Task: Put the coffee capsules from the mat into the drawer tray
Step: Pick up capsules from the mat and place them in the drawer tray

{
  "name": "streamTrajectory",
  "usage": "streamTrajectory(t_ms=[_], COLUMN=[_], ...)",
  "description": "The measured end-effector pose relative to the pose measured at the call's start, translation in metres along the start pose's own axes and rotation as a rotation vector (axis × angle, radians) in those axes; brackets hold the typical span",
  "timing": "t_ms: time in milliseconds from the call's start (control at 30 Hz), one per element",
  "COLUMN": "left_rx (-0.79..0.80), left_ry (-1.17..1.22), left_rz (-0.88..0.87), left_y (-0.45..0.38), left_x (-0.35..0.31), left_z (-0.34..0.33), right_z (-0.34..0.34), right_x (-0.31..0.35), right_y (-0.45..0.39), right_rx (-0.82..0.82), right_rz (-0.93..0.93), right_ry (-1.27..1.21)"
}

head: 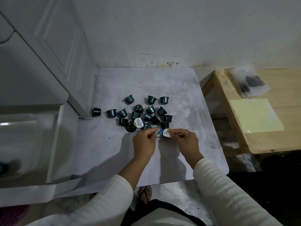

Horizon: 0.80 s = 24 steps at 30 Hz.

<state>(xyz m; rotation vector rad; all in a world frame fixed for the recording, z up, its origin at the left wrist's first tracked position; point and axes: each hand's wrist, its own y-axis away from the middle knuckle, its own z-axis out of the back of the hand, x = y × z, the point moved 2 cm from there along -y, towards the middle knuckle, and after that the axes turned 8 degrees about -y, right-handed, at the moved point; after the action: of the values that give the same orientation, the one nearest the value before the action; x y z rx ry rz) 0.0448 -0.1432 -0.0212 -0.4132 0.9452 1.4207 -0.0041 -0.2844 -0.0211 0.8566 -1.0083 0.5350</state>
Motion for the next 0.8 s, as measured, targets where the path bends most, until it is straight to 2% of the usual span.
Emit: streamTrajectory(t_ms=[200, 367, 600, 700, 800], left_rx=[-0.035, -0.076, -0.109, -0.071, -0.033], left_ry=[0.041, 0.070, 0.073, 0.110, -0.001], left_rz=[-0.074, -0.148, -0.236, -0.246, -0.247], left_y=[0.005, 0.009, 0.028, 0.036, 0.039], left_x=[-0.012, -0.032, -0.036, -0.017, 0.013], left_z=[0.022, 0.068, 0.181, 0.240, 0.299], right_z=[0.002, -0.004, -0.052, -0.089, -0.136], right_x=[0.028, 0.075, 0.149, 0.174, 0.191], right_y=[0.005, 0.014, 0.056, 0.080, 0.103], right_rx=[0.057, 0.113, 0.289, 0.408, 0.523], right_rz=[0.040, 0.133, 0.282, 0.369, 0.401], right_ry=[-0.140, -0.174, -0.071, -0.006, 0.083])
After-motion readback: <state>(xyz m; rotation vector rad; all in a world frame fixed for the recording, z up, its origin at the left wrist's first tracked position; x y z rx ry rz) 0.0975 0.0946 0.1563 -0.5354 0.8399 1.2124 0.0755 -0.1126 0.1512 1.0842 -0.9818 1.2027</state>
